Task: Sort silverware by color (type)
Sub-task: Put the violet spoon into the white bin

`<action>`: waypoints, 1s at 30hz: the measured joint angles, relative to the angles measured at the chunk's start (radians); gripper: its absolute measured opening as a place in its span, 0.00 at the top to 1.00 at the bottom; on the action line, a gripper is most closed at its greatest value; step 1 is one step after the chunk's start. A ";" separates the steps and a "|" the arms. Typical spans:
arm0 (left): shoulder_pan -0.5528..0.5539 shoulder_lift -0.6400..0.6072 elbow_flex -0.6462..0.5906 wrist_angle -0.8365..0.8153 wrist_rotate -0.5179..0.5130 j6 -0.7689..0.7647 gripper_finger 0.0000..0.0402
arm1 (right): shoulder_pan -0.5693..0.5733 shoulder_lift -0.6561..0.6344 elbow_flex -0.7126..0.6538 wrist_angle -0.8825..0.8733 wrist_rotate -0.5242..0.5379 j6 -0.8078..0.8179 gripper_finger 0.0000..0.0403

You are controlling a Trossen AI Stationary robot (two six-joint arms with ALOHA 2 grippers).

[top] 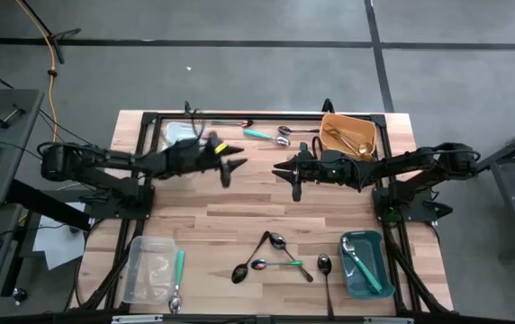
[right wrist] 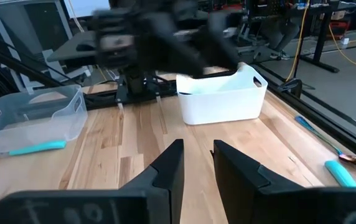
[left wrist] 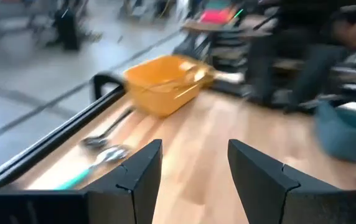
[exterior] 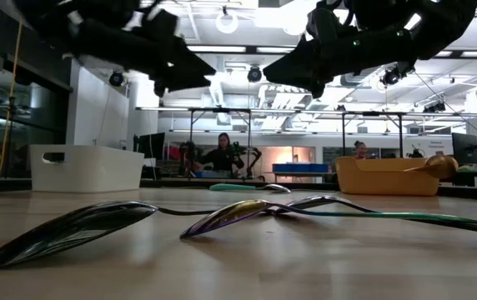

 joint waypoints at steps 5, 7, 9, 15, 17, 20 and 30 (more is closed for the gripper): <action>0.132 0.055 0.258 -0.412 -0.002 0.057 0.56 | 0.000 0.000 0.003 0.008 0.000 0.000 0.80; 0.182 0.096 0.352 -0.533 0.009 0.082 0.56 | 0.000 0.000 0.010 0.007 0.000 0.000 0.80; 0.227 0.143 0.443 -0.631 0.044 0.089 0.56 | 0.000 -0.001 0.012 0.007 0.000 0.000 0.80; 0.332 0.322 0.665 -0.867 0.072 0.132 0.56 | 0.000 -0.001 0.014 0.006 0.000 0.010 0.80; 0.351 0.385 0.720 -0.909 0.073 0.164 0.56 | 0.000 -0.001 0.014 0.006 0.000 0.011 0.80; 0.370 0.481 0.787 -0.948 0.077 0.193 0.56 | 0.000 -0.001 0.014 0.006 0.000 0.011 0.80; 0.399 0.740 0.934 -0.963 0.053 0.027 0.56 | 0.000 -0.001 0.014 -0.009 0.000 0.036 0.80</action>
